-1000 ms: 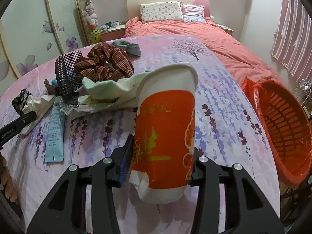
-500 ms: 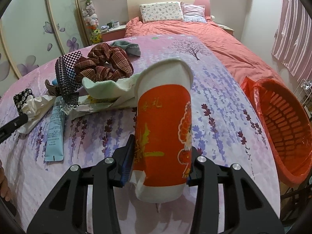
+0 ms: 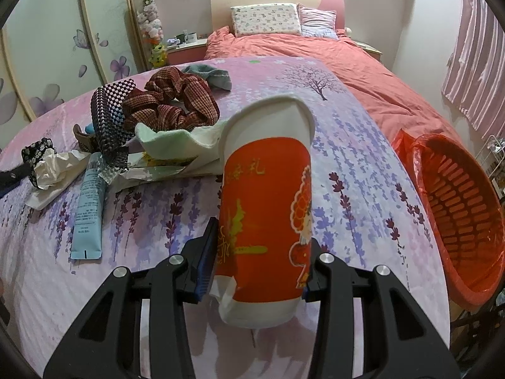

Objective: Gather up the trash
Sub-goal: 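Close the left tool on the black floral scrunchie and lift it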

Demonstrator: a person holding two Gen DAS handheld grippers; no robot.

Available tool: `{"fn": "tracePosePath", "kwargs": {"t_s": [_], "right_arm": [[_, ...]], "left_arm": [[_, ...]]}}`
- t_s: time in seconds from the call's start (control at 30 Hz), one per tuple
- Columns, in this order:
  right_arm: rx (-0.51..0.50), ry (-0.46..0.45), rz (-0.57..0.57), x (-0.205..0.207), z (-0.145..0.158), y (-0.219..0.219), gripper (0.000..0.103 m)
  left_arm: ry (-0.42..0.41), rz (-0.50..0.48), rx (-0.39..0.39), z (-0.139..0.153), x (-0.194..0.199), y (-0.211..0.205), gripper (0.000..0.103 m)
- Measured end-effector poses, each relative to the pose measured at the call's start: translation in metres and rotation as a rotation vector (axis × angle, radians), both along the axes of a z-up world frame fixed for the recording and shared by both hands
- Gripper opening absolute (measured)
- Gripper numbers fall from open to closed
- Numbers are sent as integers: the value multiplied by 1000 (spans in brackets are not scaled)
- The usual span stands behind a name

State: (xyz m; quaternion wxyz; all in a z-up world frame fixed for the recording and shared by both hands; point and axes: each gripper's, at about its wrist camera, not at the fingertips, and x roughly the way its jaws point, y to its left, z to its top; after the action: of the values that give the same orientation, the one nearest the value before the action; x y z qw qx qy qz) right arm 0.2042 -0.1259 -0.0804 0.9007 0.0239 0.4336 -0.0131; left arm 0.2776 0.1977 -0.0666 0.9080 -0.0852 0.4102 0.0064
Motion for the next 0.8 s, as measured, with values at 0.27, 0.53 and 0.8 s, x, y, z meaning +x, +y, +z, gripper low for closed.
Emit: {"fn": "tracePosePath", "kwargs": {"t_s": [0.27, 0.53, 0.8], "right_arm": [[2, -1, -3, 0, 0, -3, 42], [-2, -1, 2, 1, 0, -2, 42], [-10, -2, 7, 3, -1, 2, 42]], "left_arm": [[8, 9, -5, -2, 31, -9, 47], [29, 10, -6, -9, 44, -12, 17], [41, 47, 10, -13, 59, -7, 37]]}}
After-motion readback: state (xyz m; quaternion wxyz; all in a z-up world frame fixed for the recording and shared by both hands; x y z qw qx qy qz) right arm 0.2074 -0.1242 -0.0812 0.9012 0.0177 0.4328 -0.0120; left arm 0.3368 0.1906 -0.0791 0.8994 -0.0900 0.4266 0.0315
